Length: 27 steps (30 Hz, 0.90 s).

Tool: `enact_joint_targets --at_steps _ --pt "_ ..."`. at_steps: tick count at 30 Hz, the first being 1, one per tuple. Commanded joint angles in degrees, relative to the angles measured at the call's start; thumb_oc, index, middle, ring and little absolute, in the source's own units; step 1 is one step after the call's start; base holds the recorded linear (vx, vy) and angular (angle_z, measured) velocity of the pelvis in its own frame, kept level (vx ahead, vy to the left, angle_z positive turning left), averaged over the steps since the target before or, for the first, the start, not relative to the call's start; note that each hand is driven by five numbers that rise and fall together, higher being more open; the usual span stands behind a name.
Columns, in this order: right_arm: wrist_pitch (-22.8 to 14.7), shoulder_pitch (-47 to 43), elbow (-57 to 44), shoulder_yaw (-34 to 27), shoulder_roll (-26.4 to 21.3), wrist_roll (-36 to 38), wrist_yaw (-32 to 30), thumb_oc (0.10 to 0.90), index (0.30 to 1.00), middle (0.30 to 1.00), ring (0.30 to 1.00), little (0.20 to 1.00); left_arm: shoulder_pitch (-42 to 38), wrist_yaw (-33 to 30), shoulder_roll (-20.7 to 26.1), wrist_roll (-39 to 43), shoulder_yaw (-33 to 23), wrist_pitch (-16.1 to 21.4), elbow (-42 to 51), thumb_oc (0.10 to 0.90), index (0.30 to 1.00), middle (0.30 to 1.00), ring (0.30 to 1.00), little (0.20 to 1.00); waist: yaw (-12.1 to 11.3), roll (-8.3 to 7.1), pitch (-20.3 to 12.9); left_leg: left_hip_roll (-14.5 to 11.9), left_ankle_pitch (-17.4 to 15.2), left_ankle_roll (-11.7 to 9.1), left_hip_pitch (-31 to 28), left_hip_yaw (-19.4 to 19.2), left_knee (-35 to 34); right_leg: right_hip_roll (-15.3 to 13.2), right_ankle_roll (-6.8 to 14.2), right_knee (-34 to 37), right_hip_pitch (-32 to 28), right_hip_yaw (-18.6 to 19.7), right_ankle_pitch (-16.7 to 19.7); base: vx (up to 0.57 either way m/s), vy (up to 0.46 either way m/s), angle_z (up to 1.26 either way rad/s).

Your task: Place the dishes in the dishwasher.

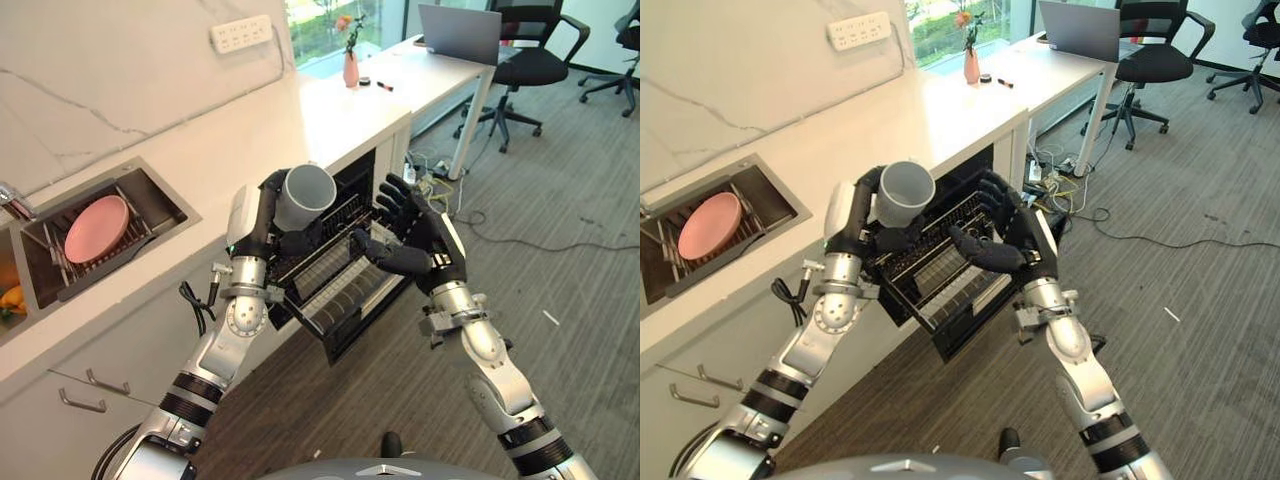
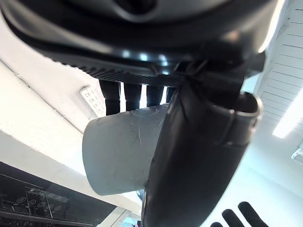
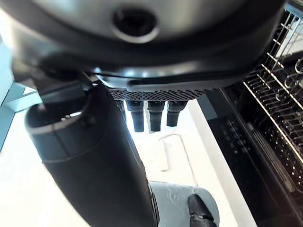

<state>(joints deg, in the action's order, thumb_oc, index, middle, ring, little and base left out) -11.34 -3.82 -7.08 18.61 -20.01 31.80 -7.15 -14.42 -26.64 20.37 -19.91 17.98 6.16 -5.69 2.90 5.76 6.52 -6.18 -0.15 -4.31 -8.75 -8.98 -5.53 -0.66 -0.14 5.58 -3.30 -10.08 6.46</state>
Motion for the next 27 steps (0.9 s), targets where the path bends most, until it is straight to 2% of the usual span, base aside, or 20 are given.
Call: enact_joint_targets --at_steps 1,13,15,20,27 --pt "-5.8 -8.0 -3.9 0.8 4.0 2.4 0.4 0.8 0.9 0.9 0.9 0.9 -6.8 -3.7 3.5 -2.7 0.6 4.0 6.3 0.4 0.3 0.3 0.3 0.3 -0.5 -4.93 -3.5 -1.8 -0.3 -1.6 -0.6 -4.3 0.5 -6.6 8.2 -0.6 -5.9 4.6 -8.5 -0.01 0.001 0.07" --pt "-1.7 -12.0 -3.1 7.1 4.7 -4.0 -2.4 0.8 0.9 0.9 0.9 0.9 -8.7 -3.0 3.9 -5.4 4.6 2.7 5.3 0.4 0.3 0.3 0.3 0.3 -1.4 -5.11 -3.5 -1.6 -0.3 -1.6 -0.6 -3.3 0.5 -7.1 8.2 -0.6 -6.5 3.7 -8.6 -0.01 -0.002 0.06" --pt "-0.6 -12.7 -3.5 7.4 4.4 -9.4 -4.4 0.8 0.9 0.9 0.9 0.9 -8.4 -3.5 4.0 -5.7 4.5 2.2 5.2 0.4 0.3 0.3 0.3 0.3 -1.4 -5.0 -3.5 -1.6 -0.4 -1.6 -0.7 -3.3 0.5 -7.1 8.2 -0.6 -6.5 3.6 -8.6 0.0 0.0 0.0" --pt "0.5 -12.9 -3.9 7.2 4.6 -14.9 -7.0 0.8 0.9 0.9 0.9 0.9 -8.0 -4.3 4.0 -6.6 4.0 1.4 5.4 0.4 0.3 0.3 0.3 0.3 -1.3 -4.75 -3.5 -1.6 -0.4 -1.6 -0.8 -3.3 0.5 -7.1 8.3 -0.6 -6.6 3.6 -8.7 0.0 0.0 0.0" --pt "0.8 -13.3 -4.7 8.5 5.9 -15.6 -8.7 0.8 0.9 0.9 0.9 0.9 -7.0 -4.8 3.2 -7.1 4.7 0.7 5.7 0.4 0.3 0.3 0.3 0.3 -1.3 -4.55 -3.2 -1.6 -0.4 -1.5 -0.9 -3.3 0.5 -7.2 8.2 -0.6 -6.6 3.6 -8.5 0.0 0.0 0.0"
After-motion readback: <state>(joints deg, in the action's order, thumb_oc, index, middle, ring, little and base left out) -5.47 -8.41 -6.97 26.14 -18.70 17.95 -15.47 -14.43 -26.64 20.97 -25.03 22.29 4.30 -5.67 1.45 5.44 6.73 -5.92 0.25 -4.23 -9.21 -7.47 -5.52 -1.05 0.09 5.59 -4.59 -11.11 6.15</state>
